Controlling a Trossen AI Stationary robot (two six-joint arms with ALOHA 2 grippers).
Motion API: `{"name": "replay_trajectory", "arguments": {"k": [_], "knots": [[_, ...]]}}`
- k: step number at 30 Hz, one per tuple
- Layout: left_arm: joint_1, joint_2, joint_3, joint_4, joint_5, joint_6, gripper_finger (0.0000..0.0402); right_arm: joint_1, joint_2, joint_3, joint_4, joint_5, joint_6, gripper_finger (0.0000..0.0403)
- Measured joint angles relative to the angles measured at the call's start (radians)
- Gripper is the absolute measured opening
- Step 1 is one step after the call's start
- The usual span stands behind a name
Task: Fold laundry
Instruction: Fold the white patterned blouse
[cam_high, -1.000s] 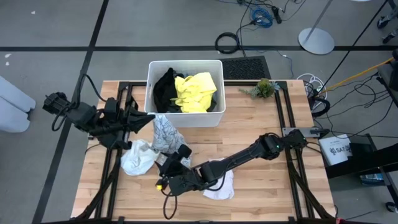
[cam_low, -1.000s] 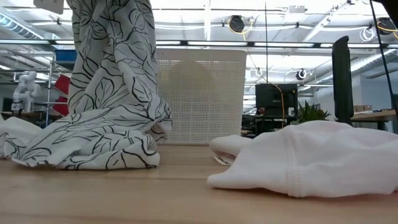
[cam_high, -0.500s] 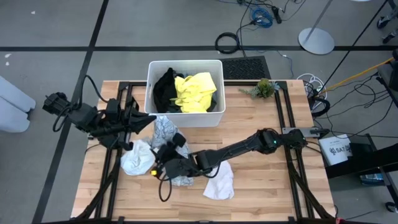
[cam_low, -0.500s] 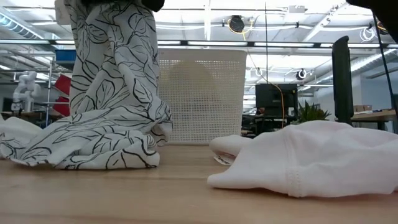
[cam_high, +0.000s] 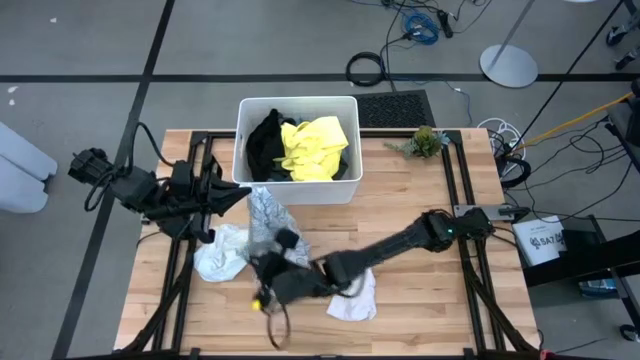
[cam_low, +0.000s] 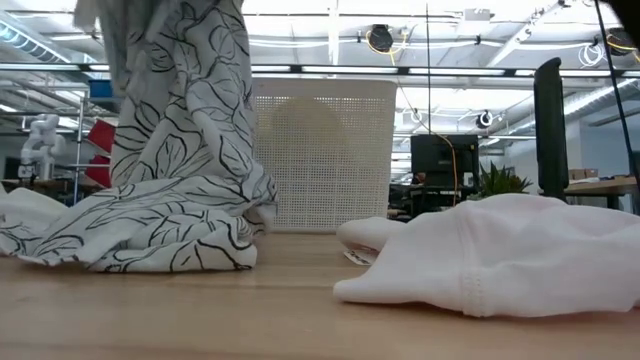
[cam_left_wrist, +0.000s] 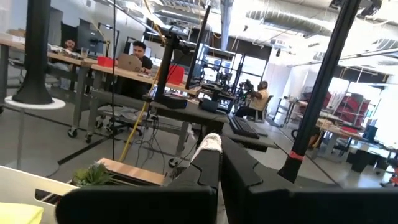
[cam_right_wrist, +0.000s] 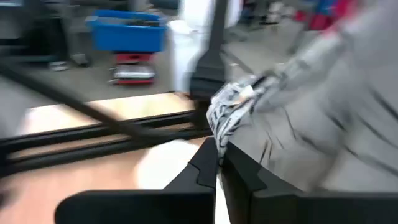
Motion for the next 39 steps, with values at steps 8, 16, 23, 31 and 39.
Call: {"name": "replay_trajectory", "arguments": {"k": [8,16,23,31,39], "knots": [[-0.001,-0.013,0.000,-0.001,0.000,0.002,0.0006,0.168,-0.231,0.000,-0.134,0.002,-0.049,0.0001],[-0.001,-0.011,0.000,0.003,0.001,0.011,0.0006,0.251,-0.532,0.002,-0.382,0.002,0.031,0.0000],[-0.001,-0.011,0.000,0.002,0.001,0.012,0.0006,0.232,-0.669,0.002,-0.570,0.100,0.118,0.0000],[-0.001,-0.013,0.000,0.039,0.002,0.014,0.0006,0.200,-0.683,0.001,-0.608,0.193,0.111,0.0000],[-0.009,-0.028,0.000,0.218,0.049,0.090,0.0006,0.138,-0.698,0.002,-0.387,0.016,-0.049,0.0000]]}}
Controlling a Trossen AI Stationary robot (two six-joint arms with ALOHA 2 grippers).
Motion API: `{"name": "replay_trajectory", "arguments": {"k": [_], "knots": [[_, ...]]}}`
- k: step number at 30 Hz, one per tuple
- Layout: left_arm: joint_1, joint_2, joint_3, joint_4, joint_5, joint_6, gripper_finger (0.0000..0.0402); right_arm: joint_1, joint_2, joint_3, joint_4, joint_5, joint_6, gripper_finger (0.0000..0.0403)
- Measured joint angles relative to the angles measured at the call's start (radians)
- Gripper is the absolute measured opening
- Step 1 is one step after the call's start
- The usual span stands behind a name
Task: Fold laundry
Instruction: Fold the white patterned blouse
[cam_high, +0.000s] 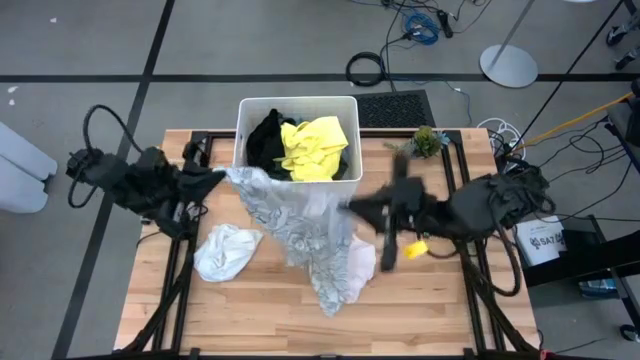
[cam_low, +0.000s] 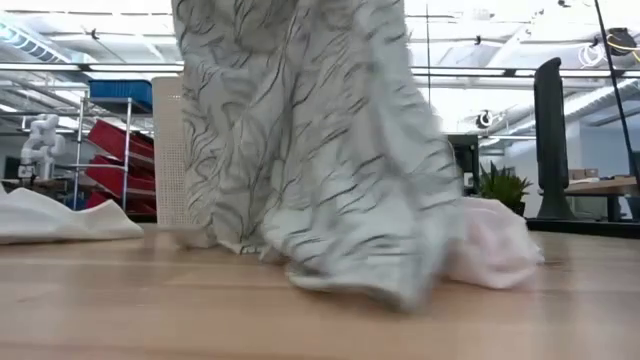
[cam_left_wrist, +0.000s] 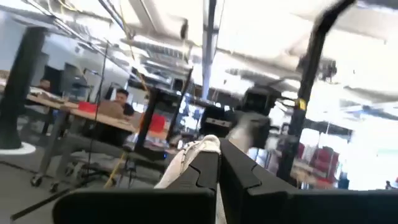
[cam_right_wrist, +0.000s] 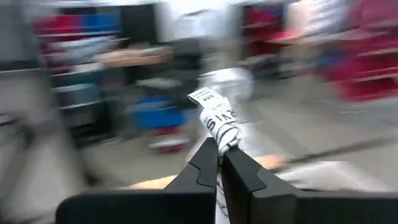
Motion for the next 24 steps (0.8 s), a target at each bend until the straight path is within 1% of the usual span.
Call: {"name": "replay_trajectory", "arguments": {"k": [2,4,7,10,12,14,15,16,19,22,24], "knots": [[0.000,-0.001,0.000,-0.045,0.000,0.000,0.0006,-0.014,0.005,0.000,-0.052,-0.194,0.069,0.0000],[0.000,0.000,0.000,-0.099,0.000,-0.001,0.0006,-0.022,0.014,0.000,-0.154,-0.340,0.154,0.0000],[0.000,0.008,0.000,-0.170,0.000,-0.036,0.0006,-0.022,0.047,0.000,-0.365,-0.497,0.306,0.0000],[0.001,0.028,0.000,-0.251,0.001,-0.079,0.0006,-0.002,0.110,-0.001,-0.590,-0.543,0.440,0.0000],[0.001,0.053,0.000,-0.336,-0.001,-0.085,0.0006,0.007,0.160,-0.002,-0.726,-0.545,0.504,0.0000],[0.001,0.079,0.000,-0.422,-0.018,-0.125,0.0006,0.007,0.206,-0.002,-0.867,-0.545,0.556,0.0000],[0.005,0.095,0.000,-0.462,-0.031,-0.136,0.0006,0.006,0.226,-0.005,-0.909,-0.544,0.583,0.0000],[0.010,0.114,0.000,-0.492,-0.050,-0.145,0.0006,-0.002,0.239,-0.026,-0.891,-0.545,0.583,0.0000],[0.043,0.177,-0.001,-0.572,-0.114,-0.157,0.0006,-0.027,0.250,-0.095,-0.818,-0.585,0.471,0.0000],[0.073,0.242,-0.001,-0.623,-0.123,-0.159,0.0006,-0.072,0.246,-0.165,-0.854,-0.594,0.445,0.0000],[0.092,0.287,-0.001,-0.654,-0.123,-0.159,0.0006,-0.113,0.238,-0.226,-0.832,-0.594,0.440,0.0000]]}}
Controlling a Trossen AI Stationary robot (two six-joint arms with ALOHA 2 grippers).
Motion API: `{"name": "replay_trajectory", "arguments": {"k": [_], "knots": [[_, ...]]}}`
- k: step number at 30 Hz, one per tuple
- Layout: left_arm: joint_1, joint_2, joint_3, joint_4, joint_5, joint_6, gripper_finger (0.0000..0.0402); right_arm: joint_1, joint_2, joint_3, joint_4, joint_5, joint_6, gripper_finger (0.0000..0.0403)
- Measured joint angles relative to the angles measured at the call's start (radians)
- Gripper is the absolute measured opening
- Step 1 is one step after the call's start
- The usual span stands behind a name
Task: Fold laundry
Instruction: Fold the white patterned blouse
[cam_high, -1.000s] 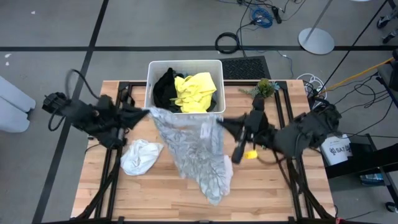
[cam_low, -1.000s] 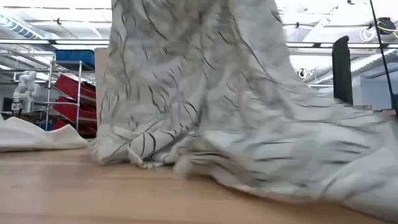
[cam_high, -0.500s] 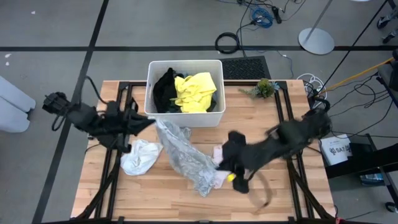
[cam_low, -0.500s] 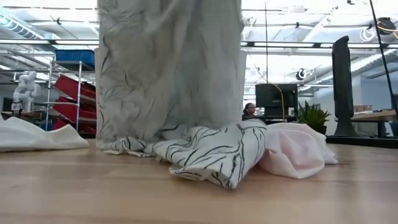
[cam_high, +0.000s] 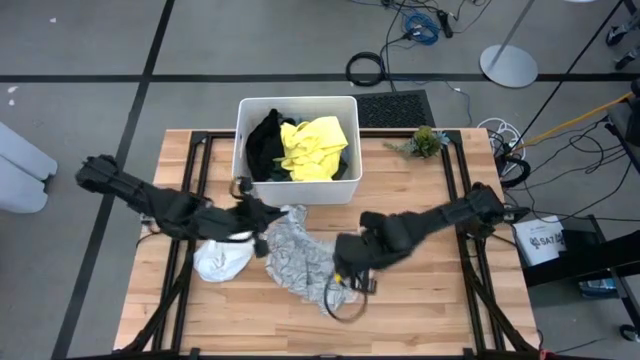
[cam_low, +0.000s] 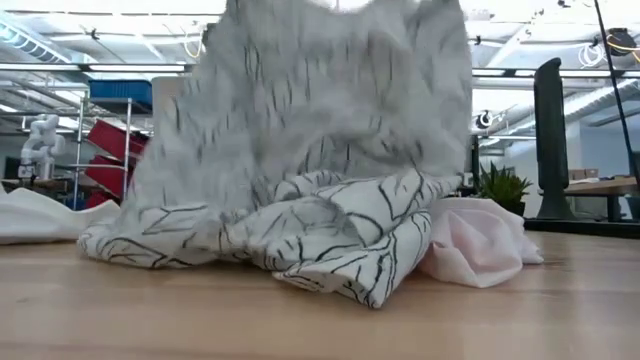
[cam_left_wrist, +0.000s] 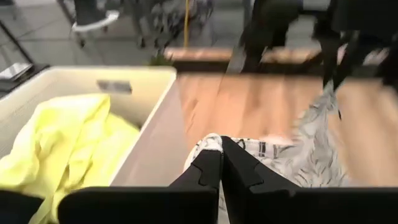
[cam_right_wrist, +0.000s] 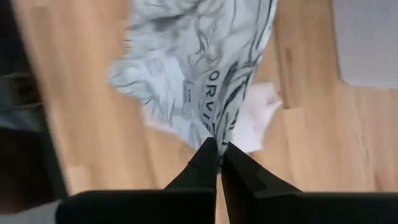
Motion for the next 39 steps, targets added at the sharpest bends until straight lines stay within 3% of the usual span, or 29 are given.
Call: {"name": "replay_trajectory", "arguments": {"k": [3,8,13,18,24,30,34,39], "knots": [[0.027,0.032,0.000,-0.046,-0.001,0.000,0.0006,-0.072,-0.062,-0.132,0.044,-0.050,-0.030,0.0000],[0.071,0.032,0.000,-0.092,-0.002,-0.022,0.0006,-0.199,-0.289,-0.498,0.367,-0.123,-0.068,0.0000],[0.089,0.011,0.001,-0.110,0.017,-0.022,0.0006,-0.280,-0.523,-0.853,0.780,0.007,0.072,0.0001],[0.107,0.012,0.001,-0.149,0.038,-0.019,0.0006,-0.290,-0.609,-1.082,1.034,0.061,0.239,0.0019],[0.137,0.013,0.001,-0.157,0.076,-0.024,0.0006,-0.286,-0.604,-1.192,1.043,0.054,0.338,0.0077],[0.174,0.013,0.001,-0.157,0.123,-0.025,0.0006,-0.288,-0.604,-1.203,1.025,0.058,0.313,0.0150],[0.194,0.013,0.001,-0.157,0.157,-0.025,0.0006,-0.265,-0.585,-1.202,1.236,0.097,0.421,0.0171],[0.209,0.013,0.001,-0.157,0.185,-0.026,0.0006,-0.185,-0.481,-1.201,1.541,0.136,0.428,0.0167]]}}
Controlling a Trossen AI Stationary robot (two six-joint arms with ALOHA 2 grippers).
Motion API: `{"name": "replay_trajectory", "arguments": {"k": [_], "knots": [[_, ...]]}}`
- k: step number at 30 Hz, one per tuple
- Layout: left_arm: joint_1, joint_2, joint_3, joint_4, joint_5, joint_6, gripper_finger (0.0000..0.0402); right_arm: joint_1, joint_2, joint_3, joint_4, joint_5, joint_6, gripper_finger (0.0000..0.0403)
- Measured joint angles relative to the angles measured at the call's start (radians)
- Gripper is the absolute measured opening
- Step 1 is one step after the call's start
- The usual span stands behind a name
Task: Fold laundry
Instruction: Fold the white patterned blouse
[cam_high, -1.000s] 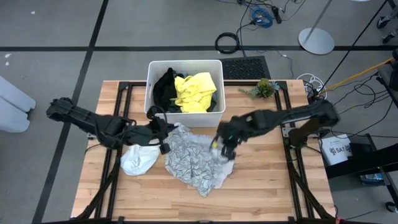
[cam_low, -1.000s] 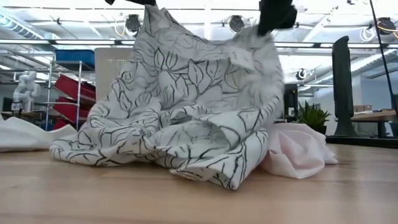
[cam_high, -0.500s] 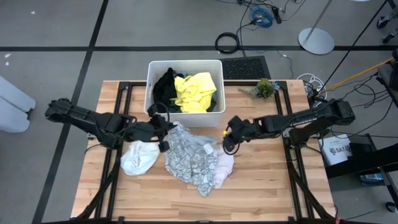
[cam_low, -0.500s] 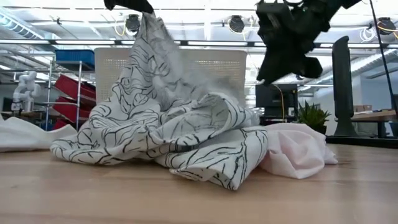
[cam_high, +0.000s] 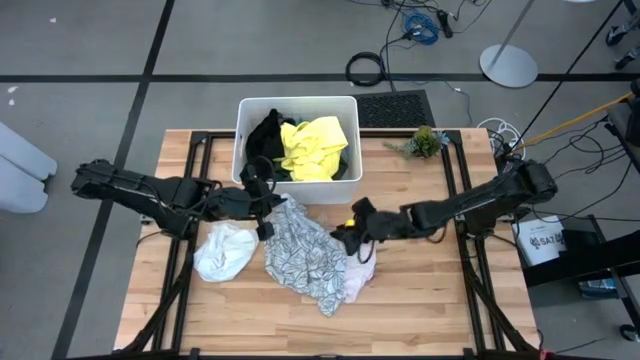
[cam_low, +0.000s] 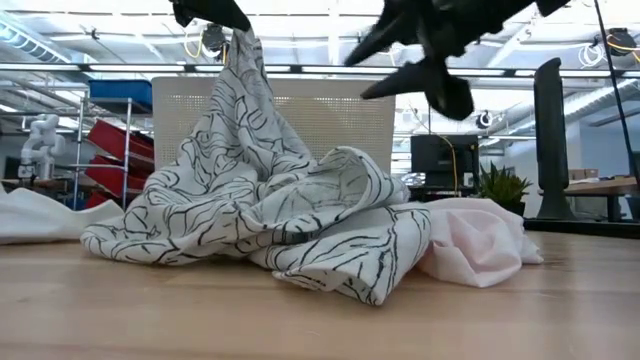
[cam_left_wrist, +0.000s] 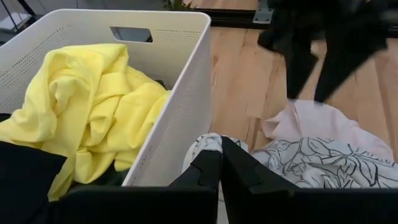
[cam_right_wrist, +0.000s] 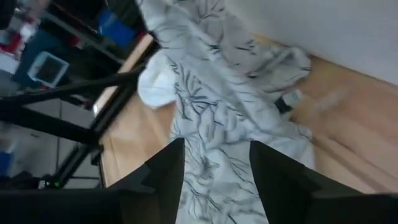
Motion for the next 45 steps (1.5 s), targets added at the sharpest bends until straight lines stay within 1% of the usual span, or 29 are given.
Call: {"name": "replay_trajectory", "arguments": {"k": [5,8,12,14,17,21,24,27,31,36,38,39,41,42,45], "knots": [[0.000,0.000,0.000,-0.001,0.005,0.000,0.0006,0.059,0.147,0.000,0.061,0.153,0.069,0.0153],[0.000,0.000,0.000,-0.001,0.008,0.000,0.0006,0.087,0.224,0.029,0.063,0.200,0.087,0.0145],[0.000,0.000,0.000,0.000,0.008,0.000,0.0006,0.116,0.313,0.100,0.056,0.209,0.087,0.0135],[0.000,0.000,0.000,0.000,0.009,-0.001,0.0006,0.126,0.349,0.151,0.010,0.209,0.087,0.0130],[0.000,0.000,0.000,0.000,0.014,-0.021,0.0006,0.135,0.387,0.252,-0.166,0.208,0.079,0.0124],[0.000,0.000,0.000,-0.001,0.026,-0.026,0.0006,0.142,0.430,0.394,-0.437,0.247,0.081,0.0118],[0.000,0.000,0.000,-0.001,0.026,-0.026,0.0006,0.148,0.461,0.474,-0.528,0.260,0.089,0.0116],[0.000,0.000,0.000,-0.001,0.026,-0.026,0.0006,0.149,0.494,0.497,-0.541,0.250,0.095,0.0116],[0.000,0.000,0.000,-0.001,0.038,-0.026,0.0006,0.147,0.532,0.497,-0.570,0.196,0.123,0.0116],[-0.003,0.000,0.000,-0.002,0.046,-0.026,0.0006,0.148,0.552,0.496,-0.594,0.201,0.137,0.0112],[-0.003,0.000,0.000,-0.002,0.045,-0.026,0.0006,0.148,0.552,0.496,-0.595,0.201,0.137,0.0095],[-0.003,0.000,0.000,-0.002,0.046,-0.026,0.0006,0.148,0.551,0.496,-0.596,0.201,0.128,0.0080],[-0.003,0.000,0.000,-0.002,0.046,-0.026,0.0006,0.149,0.551,0.496,-0.584,0.201,0.102,0.0034],[-0.003,0.000,0.000,-0.002,0.046,-0.026,0.0006,0.151,0.549,0.496,-0.573,0.201,0.078,0.0018],[-0.003,0.000,0.000,-0.005,0.045,-0.026,0.0006,0.156,0.547,0.525,-0.580,0.197,0.049,0.0004]]}}
